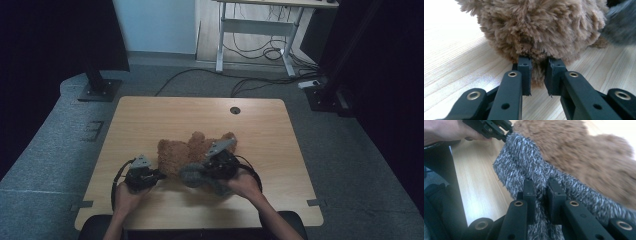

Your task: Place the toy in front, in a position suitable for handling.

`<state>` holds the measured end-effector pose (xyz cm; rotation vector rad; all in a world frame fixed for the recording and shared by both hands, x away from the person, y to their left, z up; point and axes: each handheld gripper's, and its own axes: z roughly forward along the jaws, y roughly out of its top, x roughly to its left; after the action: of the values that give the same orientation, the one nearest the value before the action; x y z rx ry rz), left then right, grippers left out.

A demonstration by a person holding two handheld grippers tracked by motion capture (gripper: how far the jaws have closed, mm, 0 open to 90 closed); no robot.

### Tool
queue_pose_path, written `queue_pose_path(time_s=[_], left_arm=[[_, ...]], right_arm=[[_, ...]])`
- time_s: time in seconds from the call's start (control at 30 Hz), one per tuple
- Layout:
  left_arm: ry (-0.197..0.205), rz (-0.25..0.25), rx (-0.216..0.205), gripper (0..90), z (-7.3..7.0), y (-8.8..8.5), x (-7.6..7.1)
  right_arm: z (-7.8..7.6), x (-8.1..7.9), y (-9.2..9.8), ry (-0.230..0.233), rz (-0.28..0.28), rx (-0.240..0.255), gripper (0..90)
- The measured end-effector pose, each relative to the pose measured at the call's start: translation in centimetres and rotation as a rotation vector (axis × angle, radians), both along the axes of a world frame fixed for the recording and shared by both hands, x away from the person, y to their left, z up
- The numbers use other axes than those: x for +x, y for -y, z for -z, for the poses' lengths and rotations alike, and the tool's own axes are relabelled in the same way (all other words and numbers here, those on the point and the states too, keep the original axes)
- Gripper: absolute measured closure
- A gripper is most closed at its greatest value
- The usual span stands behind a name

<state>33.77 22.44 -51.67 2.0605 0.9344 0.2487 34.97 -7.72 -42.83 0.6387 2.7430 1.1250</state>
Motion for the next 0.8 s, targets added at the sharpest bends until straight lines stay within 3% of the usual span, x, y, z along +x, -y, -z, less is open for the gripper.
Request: queue_pose_path(time_s=[0.23, 0.8], left_arm=[[-0.004, 0.002, 0.004, 76.4, 0.0, 0.1, 0.0], [0.003, 0.002, 0.013, 77.9, -0.1, 0.2, 0.0]], right_arm=[[2.9, 1.0, -2.5, -0.025, -0.017, -0.066, 79.2], [4.9, 0.7, 0.0, -0.077, 0.000, -0.066, 79.1]])
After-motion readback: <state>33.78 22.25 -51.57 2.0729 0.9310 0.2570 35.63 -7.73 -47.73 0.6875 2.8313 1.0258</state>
